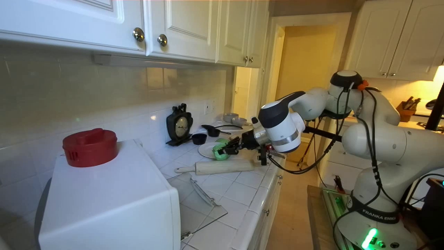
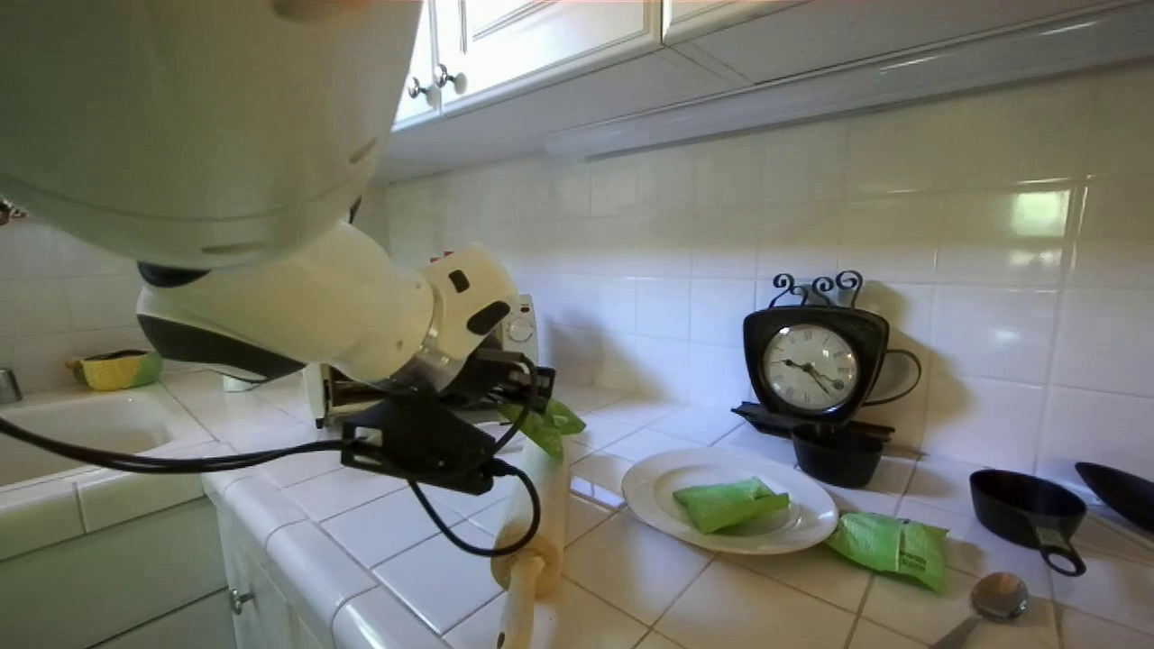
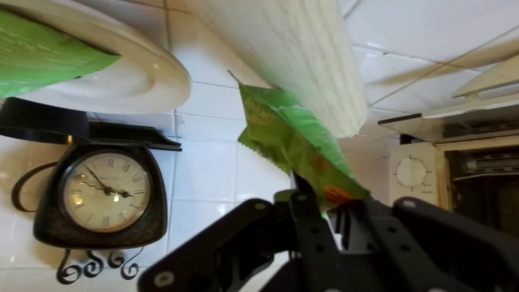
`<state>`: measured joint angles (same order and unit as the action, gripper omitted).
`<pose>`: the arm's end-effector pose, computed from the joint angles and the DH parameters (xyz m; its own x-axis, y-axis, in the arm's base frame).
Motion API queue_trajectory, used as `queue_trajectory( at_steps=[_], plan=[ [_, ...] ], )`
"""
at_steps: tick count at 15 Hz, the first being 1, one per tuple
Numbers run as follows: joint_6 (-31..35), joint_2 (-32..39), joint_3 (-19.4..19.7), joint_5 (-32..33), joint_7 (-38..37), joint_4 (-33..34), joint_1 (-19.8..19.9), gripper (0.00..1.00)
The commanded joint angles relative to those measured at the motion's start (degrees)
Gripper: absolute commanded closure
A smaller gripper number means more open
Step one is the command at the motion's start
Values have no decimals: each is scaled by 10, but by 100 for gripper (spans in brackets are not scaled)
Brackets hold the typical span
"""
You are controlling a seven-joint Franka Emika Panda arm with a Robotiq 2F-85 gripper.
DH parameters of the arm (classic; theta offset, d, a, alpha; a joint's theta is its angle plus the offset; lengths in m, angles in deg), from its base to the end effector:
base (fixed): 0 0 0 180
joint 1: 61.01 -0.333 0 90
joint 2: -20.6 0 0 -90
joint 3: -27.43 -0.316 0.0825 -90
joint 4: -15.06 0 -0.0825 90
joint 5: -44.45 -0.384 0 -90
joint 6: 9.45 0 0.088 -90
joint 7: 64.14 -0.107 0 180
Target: Remove the green packet from the oven
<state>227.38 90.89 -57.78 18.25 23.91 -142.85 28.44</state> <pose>0.4064 -0.0768 0.2610 0.4854 0.1047 0.8680 0.1125 -0.9920 0.0567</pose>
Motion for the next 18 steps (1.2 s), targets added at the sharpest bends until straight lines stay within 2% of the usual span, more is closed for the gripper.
queue_trajectory(
  at_steps=[1, 2, 3, 4, 5, 8, 12, 13, 16, 18],
  plan=[
    [78, 42, -11, -7, -3, 0, 6, 97],
    [96, 49, -12, -4, -3, 0, 6, 97],
    [59, 4, -10, 4, -42, 0, 28, 61],
    [58, 10, -11, 4, -43, 1, 29, 60],
    [54, 13, -14, 3, -45, 1, 36, 55],
    [49, 12, -31, -4, -38, 2, 48, 34],
    [43, 17, -74, -42, 6, 1, 27, 5],
    [44, 20, -52, -12, -15, 1, 39, 24],
    [43, 20, -68, -23, -7, 1, 26, 5],
    [43, 20, -68, -23, -6, 1, 26, 5]
  ],
)
